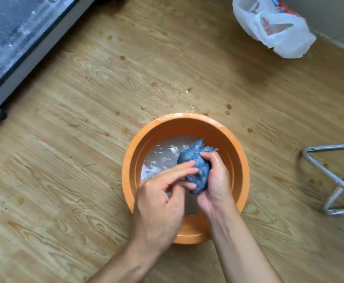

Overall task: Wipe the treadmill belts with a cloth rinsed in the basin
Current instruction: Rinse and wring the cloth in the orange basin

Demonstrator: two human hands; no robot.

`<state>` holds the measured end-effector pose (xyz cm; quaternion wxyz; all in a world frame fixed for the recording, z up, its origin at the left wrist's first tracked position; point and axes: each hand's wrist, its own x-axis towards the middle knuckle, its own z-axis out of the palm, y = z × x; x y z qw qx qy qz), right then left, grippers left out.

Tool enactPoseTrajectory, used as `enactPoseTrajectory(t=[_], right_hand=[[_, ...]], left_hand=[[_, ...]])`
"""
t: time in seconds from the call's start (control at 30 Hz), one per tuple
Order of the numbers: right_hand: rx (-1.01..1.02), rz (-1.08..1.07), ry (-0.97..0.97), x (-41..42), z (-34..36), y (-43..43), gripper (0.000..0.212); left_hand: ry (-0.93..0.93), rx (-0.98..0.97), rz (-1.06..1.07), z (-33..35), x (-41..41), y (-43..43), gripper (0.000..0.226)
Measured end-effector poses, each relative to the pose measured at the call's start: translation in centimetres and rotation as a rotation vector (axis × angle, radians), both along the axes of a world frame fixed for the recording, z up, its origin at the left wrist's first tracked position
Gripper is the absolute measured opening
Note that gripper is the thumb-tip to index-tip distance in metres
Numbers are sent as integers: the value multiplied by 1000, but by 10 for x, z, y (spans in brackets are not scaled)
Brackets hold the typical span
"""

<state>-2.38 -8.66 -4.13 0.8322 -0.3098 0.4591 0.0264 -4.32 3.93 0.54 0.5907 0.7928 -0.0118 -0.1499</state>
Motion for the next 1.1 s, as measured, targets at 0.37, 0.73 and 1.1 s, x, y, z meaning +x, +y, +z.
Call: enactPoseTrajectory(t=[0.37,0.73,1.1], right_hand=[[231,-3,-180,3,4,17,43],[-359,180,-57,17,14,-11,46],[-483,344,13,25,-1,18,56]], left_hand=[[-260,207,-44,-25,19,-2,26],[-242,140,-145,7,12,12,45],[-77,243,8,-23,29,35,40]])
